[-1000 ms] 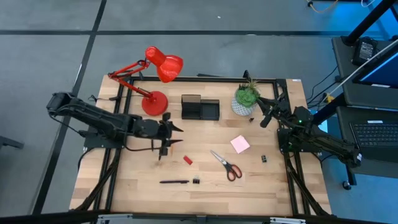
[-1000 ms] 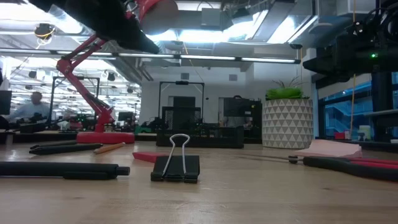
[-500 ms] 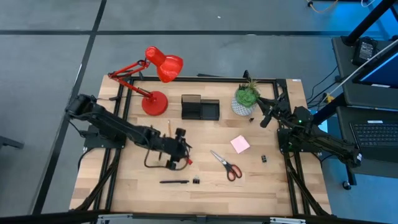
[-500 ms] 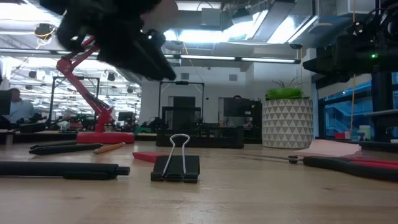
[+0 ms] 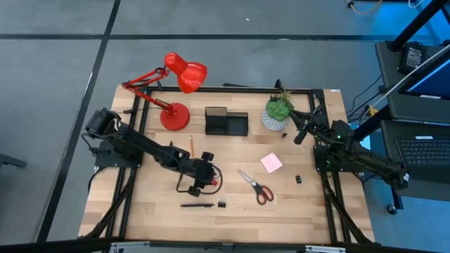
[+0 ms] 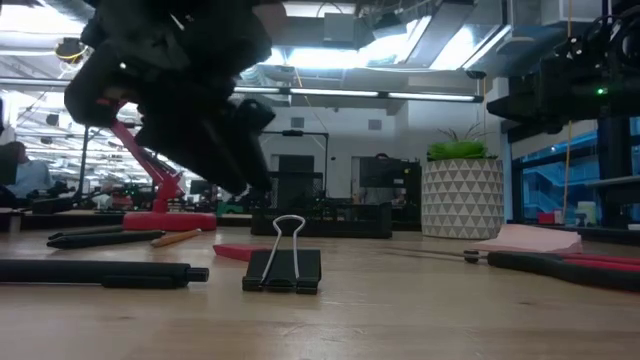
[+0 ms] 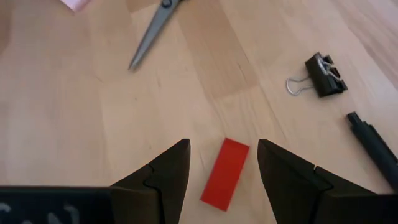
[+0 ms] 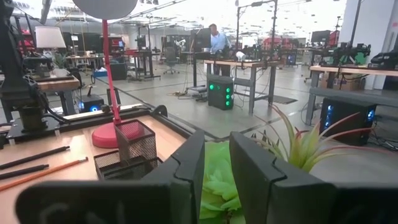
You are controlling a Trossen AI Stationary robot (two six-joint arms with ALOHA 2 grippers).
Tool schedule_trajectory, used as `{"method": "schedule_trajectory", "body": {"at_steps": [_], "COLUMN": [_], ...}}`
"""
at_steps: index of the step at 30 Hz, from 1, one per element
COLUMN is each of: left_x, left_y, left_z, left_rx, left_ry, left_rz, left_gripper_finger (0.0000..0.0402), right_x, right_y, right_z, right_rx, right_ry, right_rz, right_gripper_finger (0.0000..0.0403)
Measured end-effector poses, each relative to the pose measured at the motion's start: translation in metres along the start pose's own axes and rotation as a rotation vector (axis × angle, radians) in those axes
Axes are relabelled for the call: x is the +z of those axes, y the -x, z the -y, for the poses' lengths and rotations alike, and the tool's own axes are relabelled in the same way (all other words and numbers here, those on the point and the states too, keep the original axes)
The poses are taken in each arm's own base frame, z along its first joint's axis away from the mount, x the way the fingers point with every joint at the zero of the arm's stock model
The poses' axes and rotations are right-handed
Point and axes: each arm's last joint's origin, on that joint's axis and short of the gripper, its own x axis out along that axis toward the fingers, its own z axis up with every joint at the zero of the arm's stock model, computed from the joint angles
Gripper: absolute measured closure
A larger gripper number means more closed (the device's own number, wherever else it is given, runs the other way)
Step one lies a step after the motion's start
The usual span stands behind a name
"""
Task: Pick and place office supplies into organizer
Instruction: Put the eraser into the desk organizer
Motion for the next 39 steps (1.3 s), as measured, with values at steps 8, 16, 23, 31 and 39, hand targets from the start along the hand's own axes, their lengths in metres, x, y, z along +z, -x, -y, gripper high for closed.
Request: {"method": "schedule_trajectory", "body": {"at_steps": [8, 16, 23, 31, 39], "left_x": [-0.008, -0.016, -0.022, -0.022, -0.022], "left_y": [-0.012, -0.025, -0.034, -0.034, -0.034], "left_z": [-0.008, -0.008, -0.007, -0.007, -0.007], "left_rx": [-0.052, -0.082, -0.089, -0.088, -0.083], "left_ry": [0.001, -0.01, -0.013, -0.012, 0.013], "left_rz": [-0.042, -0.077, -0.106, -0.105, -0.109], "left_gripper_finger": [0.022, 0.022, 0.022, 0.0242, 0.0274], "right_x": [0.0, -0.001, -0.002, -0.002, -0.002], "right_y": [0.0, 0.0, 0.0, 0.0, 0.0], "right_z": [0.0, 0.0, 0.0, 0.0, 0.0], "right_rx": [0.0, 0.0, 0.0, 0.0, 0.0], "right_ry": [0.003, 0.006, 0.006, 0.006, 0.006], "right_rz": [-0.001, -0.009, -0.018, -0.017, -0.017], "right_gripper_finger": [0.0323, 0.0323, 0.0323, 0.0323, 0.0323]}}
